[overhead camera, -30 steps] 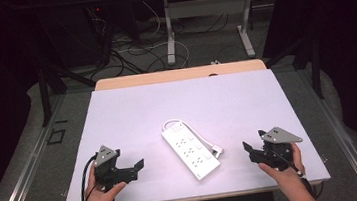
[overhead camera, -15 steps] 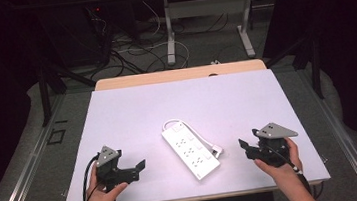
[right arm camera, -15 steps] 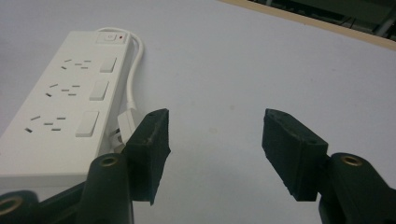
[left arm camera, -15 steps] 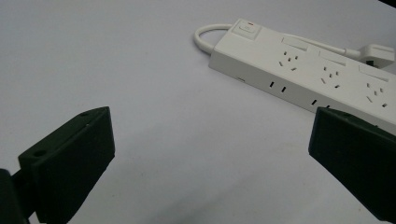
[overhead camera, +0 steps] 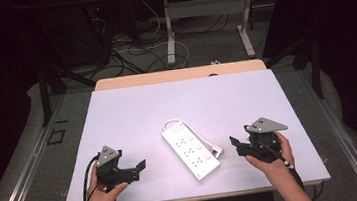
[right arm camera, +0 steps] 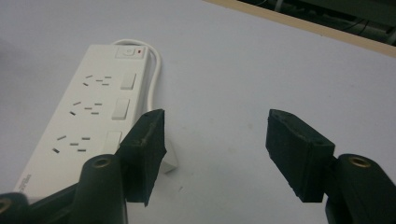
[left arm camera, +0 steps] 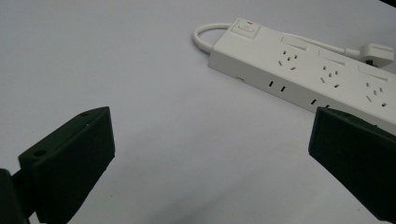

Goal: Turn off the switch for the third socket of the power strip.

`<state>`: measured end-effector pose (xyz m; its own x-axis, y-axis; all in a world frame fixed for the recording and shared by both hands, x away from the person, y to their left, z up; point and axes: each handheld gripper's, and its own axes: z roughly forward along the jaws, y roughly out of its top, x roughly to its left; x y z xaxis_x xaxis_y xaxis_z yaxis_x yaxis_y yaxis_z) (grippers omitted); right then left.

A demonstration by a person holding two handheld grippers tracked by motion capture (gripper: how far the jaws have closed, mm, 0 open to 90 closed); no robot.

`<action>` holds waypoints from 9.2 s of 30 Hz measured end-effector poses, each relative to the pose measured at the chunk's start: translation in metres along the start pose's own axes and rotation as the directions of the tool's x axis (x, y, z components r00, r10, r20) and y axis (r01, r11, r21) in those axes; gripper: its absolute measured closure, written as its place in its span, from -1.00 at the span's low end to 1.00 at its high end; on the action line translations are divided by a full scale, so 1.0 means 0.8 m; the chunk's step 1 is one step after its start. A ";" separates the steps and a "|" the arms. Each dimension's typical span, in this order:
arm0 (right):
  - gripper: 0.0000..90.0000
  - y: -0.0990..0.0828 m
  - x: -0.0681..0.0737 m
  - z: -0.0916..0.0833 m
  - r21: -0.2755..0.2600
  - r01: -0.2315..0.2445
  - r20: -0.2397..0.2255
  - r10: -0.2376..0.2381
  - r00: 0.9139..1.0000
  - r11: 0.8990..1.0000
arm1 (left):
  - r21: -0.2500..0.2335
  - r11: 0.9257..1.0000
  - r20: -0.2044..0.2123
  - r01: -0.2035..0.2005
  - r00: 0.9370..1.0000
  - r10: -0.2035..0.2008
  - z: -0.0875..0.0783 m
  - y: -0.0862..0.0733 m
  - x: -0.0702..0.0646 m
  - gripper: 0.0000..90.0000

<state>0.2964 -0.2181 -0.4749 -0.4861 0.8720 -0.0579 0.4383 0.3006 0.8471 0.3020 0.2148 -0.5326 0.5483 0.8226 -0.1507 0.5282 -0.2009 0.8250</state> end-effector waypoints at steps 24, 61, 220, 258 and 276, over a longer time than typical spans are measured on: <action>-0.20 0.034 0.044 0.030 -0.008 -0.041 -0.104 0.040 0.994 0.999 | -0.001 1.000 0.003 0.007 1.000 -0.007 0.000 0.000 0.000 -0.99; 0.39 0.025 0.059 0.075 0.221 -0.090 -0.180 0.132 0.975 0.971 | 0.005 1.000 0.007 -0.004 1.000 0.004 0.001 -0.001 0.000 -0.99; -0.74 0.021 0.058 0.076 0.221 0.001 -0.135 0.030 0.990 0.975 | 0.016 1.000 0.005 0.000 1.000 0.000 0.003 -0.002 0.001 -0.99; -1.00 0.031 0.013 0.046 0.193 -0.043 -0.106 0.064 0.992 0.980 | 0.011 1.000 -0.011 0.000 1.000 0.000 0.003 -0.002 0.001 -0.99; -1.00 0.003 -0.055 0.007 0.104 -0.095 0.007 0.094 0.995 0.990 | 0.003 1.000 -0.019 0.023 1.000 -0.023 0.001 -0.002 0.006 -1.00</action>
<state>0.3230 -0.2534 -0.4728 -0.4369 0.8993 0.0184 0.5589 0.2553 0.7890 0.3043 0.2186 -0.5346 0.5237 0.8369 -0.1589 0.5426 -0.1839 0.8196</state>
